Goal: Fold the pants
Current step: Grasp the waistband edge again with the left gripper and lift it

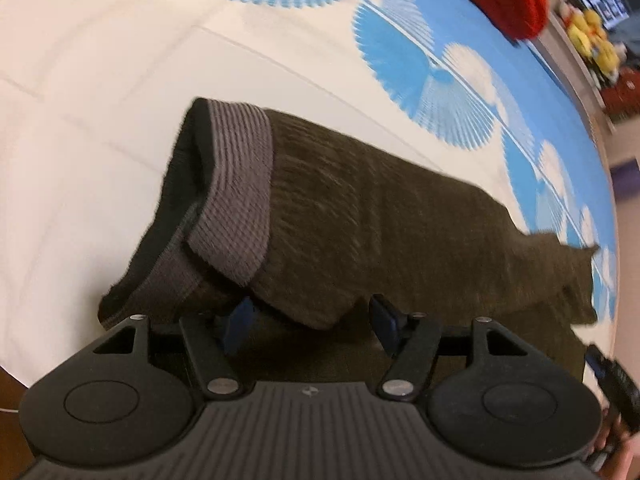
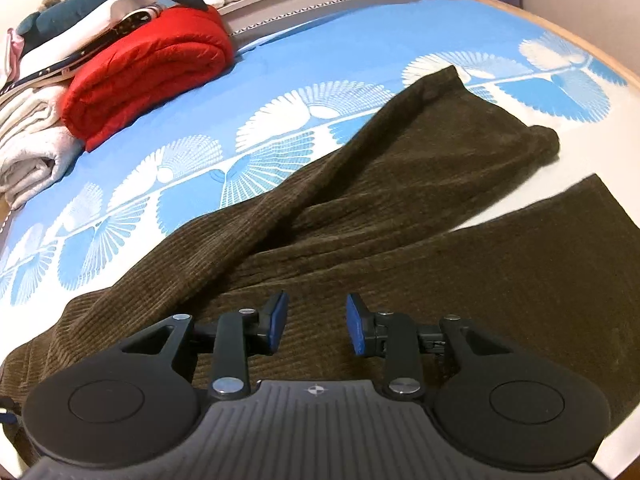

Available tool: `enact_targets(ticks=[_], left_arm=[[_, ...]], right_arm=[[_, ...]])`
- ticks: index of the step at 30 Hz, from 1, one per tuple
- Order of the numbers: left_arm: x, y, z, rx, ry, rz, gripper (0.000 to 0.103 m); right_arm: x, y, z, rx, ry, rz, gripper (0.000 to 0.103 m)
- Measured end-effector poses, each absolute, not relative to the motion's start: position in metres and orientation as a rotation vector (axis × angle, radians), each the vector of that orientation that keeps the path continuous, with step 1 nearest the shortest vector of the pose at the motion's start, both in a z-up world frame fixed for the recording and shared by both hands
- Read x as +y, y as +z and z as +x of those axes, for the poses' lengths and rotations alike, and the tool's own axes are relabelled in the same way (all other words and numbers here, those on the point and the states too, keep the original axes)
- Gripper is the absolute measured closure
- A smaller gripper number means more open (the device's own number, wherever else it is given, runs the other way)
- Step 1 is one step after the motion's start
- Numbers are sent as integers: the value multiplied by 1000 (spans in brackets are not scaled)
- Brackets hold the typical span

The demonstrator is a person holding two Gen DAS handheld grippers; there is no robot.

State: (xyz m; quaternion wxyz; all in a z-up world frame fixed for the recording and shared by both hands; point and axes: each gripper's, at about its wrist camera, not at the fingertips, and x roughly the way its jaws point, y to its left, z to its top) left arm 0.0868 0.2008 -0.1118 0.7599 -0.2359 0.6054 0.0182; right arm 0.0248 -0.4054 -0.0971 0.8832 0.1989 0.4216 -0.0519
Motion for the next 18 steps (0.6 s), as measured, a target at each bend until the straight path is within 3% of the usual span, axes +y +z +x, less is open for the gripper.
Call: enact_targets(ticks=[7, 9, 11, 13, 18], left_arm=[[202, -111, 97, 1312, 105, -529, 34], [204, -109, 100, 1302, 142, -530, 40], [205, -103, 102, 1273, 183, -508, 56], [205, -95, 104, 1229, 208, -492, 65], [203, -82, 110, 1163, 227, -487, 67]], right_arm=[[-394, -98, 41, 863, -93, 399, 65], [-392, -99, 47, 858, -92, 403, 65], [-388, -101, 54, 858, -93, 404, 65], [-385, -102, 61, 857, -88, 403, 65], [-380, -103, 79, 835, -83, 394, 65]])
